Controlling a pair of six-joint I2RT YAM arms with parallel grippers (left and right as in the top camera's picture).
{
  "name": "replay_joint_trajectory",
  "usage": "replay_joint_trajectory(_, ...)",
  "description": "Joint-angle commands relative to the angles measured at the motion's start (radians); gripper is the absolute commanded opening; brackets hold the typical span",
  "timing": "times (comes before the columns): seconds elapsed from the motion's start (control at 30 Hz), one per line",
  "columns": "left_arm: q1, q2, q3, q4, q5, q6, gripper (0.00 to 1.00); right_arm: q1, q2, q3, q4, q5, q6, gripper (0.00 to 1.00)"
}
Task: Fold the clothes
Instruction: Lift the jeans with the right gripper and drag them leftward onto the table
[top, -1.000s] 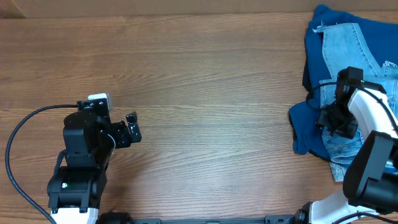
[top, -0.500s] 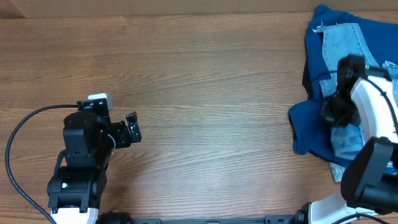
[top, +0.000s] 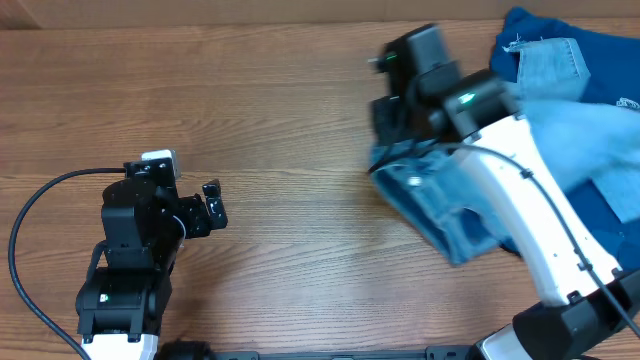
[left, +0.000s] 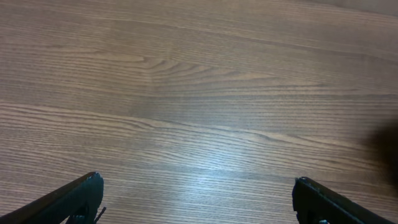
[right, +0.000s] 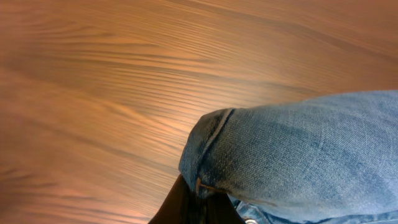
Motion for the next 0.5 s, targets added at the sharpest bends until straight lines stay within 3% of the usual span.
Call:
replay_joint_trajectory(0.0, 0.000, -0.005, 0.027, 0.004, 0.009, -0.011, 1.00, 0.126, 0.021, 0.040, 0.108, -0.032, 0.026, 0.04)
replay_joint_trajectory(0.13, 0.000, -0.005, 0.027, 0.003, 0.030, -0.011, 1.00, 0.210, 0.101, 0.040, 0.245, -0.031, 0.092, 0.04)
replay_joint_trajectory(0.43, 0.000, -0.005, 0.027, 0.004, 0.047, -0.014, 1.00, 0.214, 0.162, 0.040, 0.547, -0.031, 0.246, 0.04)
replay_joint_trajectory(0.47, 0.000, -0.005, 0.027, 0.004, 0.049, -0.014, 1.00, 0.214, 0.162, 0.040, 0.560, -0.031, 0.248, 0.15)
